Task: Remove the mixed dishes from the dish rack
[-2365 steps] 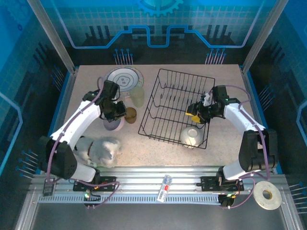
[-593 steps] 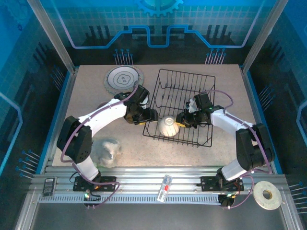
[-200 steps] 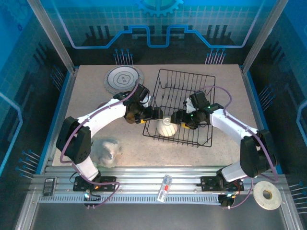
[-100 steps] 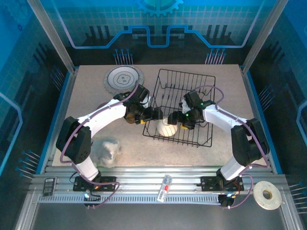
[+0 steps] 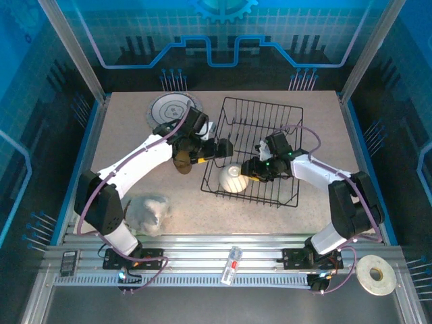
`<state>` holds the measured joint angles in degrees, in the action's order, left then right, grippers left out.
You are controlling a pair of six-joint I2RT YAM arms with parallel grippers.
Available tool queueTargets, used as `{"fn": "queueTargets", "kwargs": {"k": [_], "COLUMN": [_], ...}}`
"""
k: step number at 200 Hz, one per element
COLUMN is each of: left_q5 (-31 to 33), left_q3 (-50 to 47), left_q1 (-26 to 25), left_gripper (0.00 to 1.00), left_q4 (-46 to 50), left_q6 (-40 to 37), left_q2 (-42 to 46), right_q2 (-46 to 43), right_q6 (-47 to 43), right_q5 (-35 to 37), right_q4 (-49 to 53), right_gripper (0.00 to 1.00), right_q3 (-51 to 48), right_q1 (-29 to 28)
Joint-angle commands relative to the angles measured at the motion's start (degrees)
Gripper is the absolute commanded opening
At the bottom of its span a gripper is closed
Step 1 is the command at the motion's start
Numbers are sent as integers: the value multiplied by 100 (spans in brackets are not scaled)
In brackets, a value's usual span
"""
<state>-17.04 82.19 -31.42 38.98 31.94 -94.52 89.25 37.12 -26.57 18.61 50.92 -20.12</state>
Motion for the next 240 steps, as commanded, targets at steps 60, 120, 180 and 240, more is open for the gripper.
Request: {"fn": "queueTargets", "kwargs": {"k": [60, 120, 180, 240], "left_q5": [-398, -309, -292, -299], "left_q3": [526, 600, 822, 738], "left_q1": [-226, -228, -226, -219], "left_gripper": [95, 90, 86, 82], "left_q4": [701, 706, 594, 466], "left_q6": [-238, -214, -57, 5], "left_q2": [-829, -1277, -1546, -1765], "right_q2": [495, 646, 319, 22], "right_q6": [415, 552, 560, 465], "right_q5": [179, 100, 438, 977], "right_q4": [483, 498, 894, 1512], "right_gripper": [38, 33, 30, 28], "right_q3": [-694, -778, -603, -407], "right_q1": [471, 678, 789, 845]}}
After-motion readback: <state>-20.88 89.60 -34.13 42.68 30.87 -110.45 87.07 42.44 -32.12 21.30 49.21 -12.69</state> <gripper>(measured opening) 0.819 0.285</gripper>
